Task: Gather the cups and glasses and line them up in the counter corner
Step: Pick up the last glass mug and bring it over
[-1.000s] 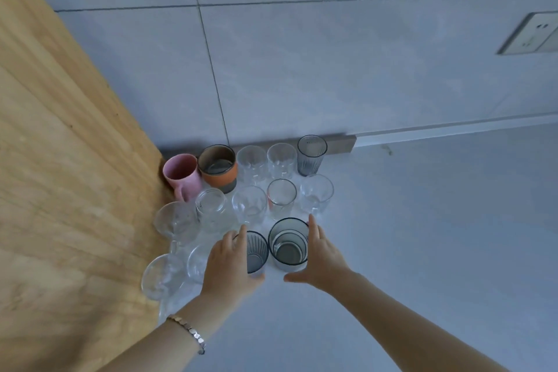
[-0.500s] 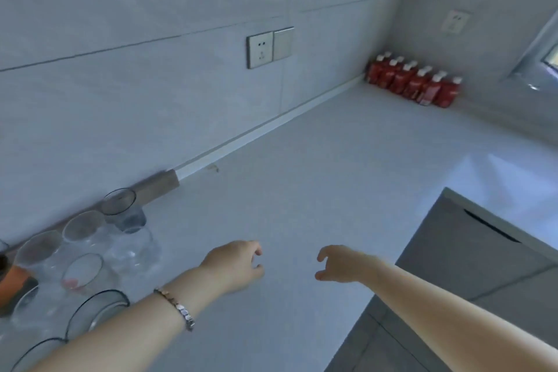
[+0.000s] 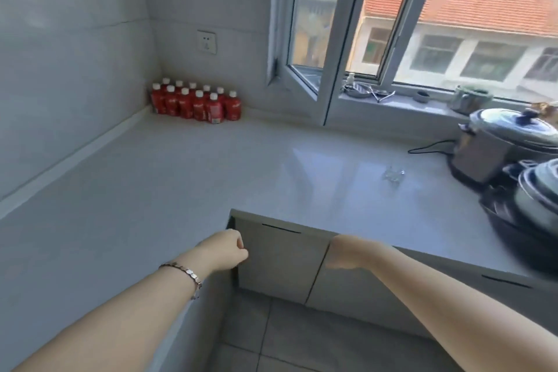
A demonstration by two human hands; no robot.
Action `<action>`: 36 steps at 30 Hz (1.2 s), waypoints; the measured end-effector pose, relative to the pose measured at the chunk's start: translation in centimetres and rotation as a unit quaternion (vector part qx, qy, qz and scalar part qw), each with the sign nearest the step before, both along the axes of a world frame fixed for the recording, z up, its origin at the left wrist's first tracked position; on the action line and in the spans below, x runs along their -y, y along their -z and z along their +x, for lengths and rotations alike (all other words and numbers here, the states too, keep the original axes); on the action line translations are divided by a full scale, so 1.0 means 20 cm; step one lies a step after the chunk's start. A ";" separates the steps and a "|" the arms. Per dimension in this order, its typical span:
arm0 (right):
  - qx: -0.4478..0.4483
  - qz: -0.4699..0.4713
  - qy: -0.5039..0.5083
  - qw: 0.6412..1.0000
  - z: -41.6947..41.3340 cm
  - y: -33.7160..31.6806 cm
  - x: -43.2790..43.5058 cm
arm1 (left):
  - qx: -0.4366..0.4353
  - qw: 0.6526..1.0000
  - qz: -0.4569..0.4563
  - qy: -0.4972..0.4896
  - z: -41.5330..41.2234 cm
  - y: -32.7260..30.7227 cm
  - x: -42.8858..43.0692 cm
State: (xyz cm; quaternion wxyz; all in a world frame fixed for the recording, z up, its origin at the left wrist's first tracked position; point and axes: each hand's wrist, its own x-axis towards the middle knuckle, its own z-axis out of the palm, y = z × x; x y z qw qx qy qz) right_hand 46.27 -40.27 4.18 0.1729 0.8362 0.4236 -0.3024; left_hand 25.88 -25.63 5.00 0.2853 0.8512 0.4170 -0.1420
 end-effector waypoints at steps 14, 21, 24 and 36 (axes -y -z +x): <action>-0.015 0.036 0.250 0.967 1.28 0.03 0.03 | -0.021 0.980 -0.007 0.195 1.63 0.10 -0.43; 0.038 0.170 0.351 0.920 1.81 0.09 -0.13 | -0.036 0.962 0.003 0.269 2.24 0.17 -0.62; 0.073 0.215 0.345 0.911 2.01 0.13 -0.20 | -0.049 0.963 -0.002 0.264 2.39 0.23 -0.65; -0.048 0.204 0.204 0.956 2.58 0.46 -0.29 | -0.074 0.995 -0.061 0.020 2.57 0.42 -0.61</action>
